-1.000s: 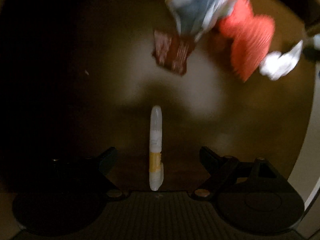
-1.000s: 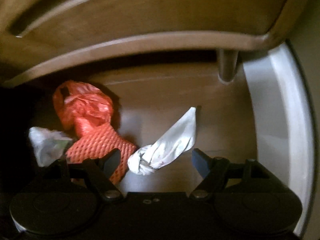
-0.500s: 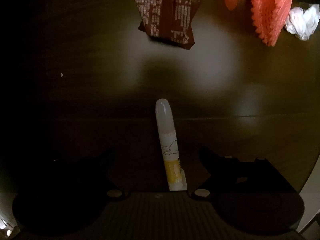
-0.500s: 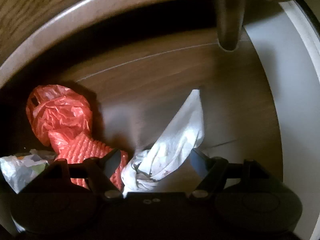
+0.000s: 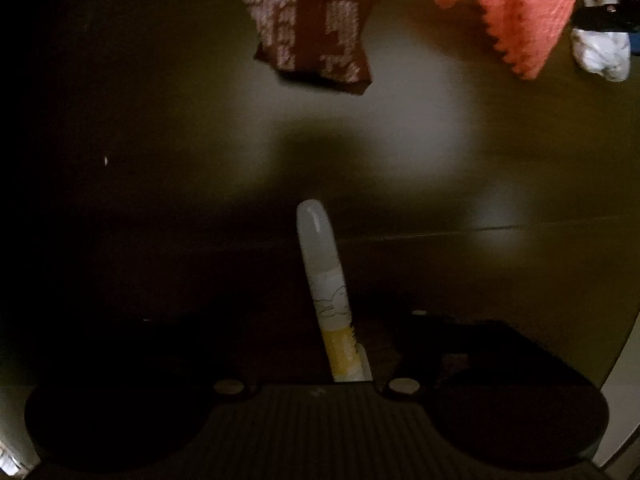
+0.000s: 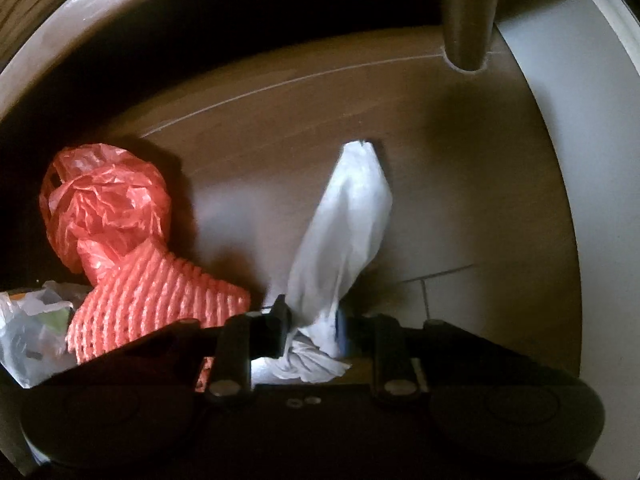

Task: Collect trash
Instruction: 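Grasp the white tube with left tool while right tool grasps white tissue, then lift both held items up and carry them over the teal bin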

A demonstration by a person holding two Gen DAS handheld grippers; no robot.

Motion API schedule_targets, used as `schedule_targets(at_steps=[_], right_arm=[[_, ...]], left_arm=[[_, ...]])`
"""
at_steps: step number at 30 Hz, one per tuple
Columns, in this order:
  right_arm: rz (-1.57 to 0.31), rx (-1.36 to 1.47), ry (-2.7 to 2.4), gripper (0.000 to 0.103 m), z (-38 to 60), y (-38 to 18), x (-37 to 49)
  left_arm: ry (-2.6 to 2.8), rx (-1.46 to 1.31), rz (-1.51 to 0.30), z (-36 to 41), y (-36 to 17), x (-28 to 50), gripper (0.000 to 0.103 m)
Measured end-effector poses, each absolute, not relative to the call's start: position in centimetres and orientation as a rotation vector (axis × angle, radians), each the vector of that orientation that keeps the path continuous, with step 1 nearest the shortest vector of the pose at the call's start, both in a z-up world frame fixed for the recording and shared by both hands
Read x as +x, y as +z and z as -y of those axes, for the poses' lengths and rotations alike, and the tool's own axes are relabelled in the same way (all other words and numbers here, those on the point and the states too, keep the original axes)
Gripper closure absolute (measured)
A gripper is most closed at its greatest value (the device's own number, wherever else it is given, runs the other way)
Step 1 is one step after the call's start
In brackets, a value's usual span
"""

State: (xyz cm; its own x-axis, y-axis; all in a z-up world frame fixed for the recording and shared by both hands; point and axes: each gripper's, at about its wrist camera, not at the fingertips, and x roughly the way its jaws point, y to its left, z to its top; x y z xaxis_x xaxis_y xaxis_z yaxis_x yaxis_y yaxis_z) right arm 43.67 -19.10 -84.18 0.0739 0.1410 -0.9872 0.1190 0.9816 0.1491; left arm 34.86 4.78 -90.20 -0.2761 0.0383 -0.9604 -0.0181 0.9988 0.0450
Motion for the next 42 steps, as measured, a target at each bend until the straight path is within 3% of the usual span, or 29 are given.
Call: schedule_targets(at_steps=[2,3,10,19,31,42], right_arm=[[-1.501,0.184,0.036,0.084,18.9,-84.2,43.6],[-1.503,0.181,0.043,0.086,18.8,-84.2,43.6],[-1.479,0.101,0.143,0.096,17.8,-82.7,43.1],[-1.366,0.033,0.246,0.096,18.1,-75.9,42.5],[-1.168,0.044,0.326,0.097,19.3,-64.5,38.9],[-0.960,-0.054,0.389,0.097,19.4,-53.2,36.2]], left_arm=[[0.024,-0.003,-1.841,-5.5,-89.7,35.2,0.082],[0.002,-0.036,-1.845,-5.6,-89.6,35.4,0.086],[-0.022,0.033,-1.815,-4.2,-88.2,36.9,0.087],[-0.038,0.013,-1.706,-2.7,-82.5,39.9,0.087],[-0.005,0.003,-1.488,-0.1,-72.0,41.4,0.087],[-0.041,-0.213,-1.257,0.2,-58.7,41.3,0.087]])
